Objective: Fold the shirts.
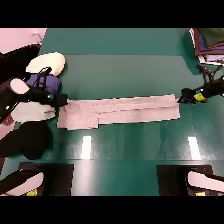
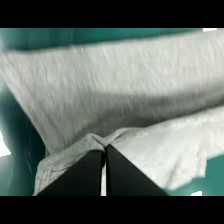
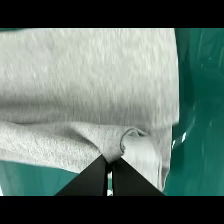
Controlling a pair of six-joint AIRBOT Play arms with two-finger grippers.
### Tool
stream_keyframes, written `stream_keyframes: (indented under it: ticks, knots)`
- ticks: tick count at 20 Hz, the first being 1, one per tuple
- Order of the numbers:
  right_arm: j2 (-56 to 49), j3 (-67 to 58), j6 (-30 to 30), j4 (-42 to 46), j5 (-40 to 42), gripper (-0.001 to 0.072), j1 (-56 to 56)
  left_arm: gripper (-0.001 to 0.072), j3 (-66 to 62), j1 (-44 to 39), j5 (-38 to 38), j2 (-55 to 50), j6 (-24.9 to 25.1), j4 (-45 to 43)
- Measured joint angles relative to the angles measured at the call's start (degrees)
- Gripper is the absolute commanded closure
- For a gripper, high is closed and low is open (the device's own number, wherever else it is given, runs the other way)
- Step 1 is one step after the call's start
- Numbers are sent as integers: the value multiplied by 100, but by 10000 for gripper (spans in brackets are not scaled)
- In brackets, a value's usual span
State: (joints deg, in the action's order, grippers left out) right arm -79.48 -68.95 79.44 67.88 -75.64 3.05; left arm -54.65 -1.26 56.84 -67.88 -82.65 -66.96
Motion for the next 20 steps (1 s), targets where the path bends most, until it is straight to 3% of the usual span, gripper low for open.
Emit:
stream_keyframes:
  ticks: [1, 2, 3, 5, 8, 9, 10, 11, 16, 18, 20]
  knots:
    - [-203, -157, 2, -28, 7, 516, -11, 661, -125, 0, -111, -208, 11, 0]
    - [-365, -291, 0, -33, 15, 358, -15, 373, -219, 0, -177, -350, 24, -2]
    - [-511, -426, -4, -42, 42, 345, -17, 138, -310, 0, -232, -463, 22, -2]
    - [-695, -621, -90, -68, 26, 343, -26, 177, -481, 4, -240, -603, -39, -2]
    - [-730, -662, -323, -90, -197, 288, 122, 179, -820, 2, 57, -693, -92, 2]
    - [-695, -584, -382, -87, -258, 217, 247, 347, -929, 2, 175, -699, -109, 20]
    - [-658, -470, -448, -107, -326, 177, 389, 608, -1005, 2, 289, -706, -114, 50]
    - [-632, -308, -516, -192, -367, 175, 579, 680, -1064, 2, 402, -708, -122, 101]
    - [-874, 494, -1032, -1187, -348, 183, 1429, 686, -1185, -254, 520, -732, -76, 426]
    - [-1123, 625, -1187, -1613, -315, 229, 1497, 687, -1202, -518, 476, -778, -90, 507]
    - [-1394, 612, -1292, -1976, -317, 390, 1410, 687, -1211, -835, 337, -881, -229, 555]
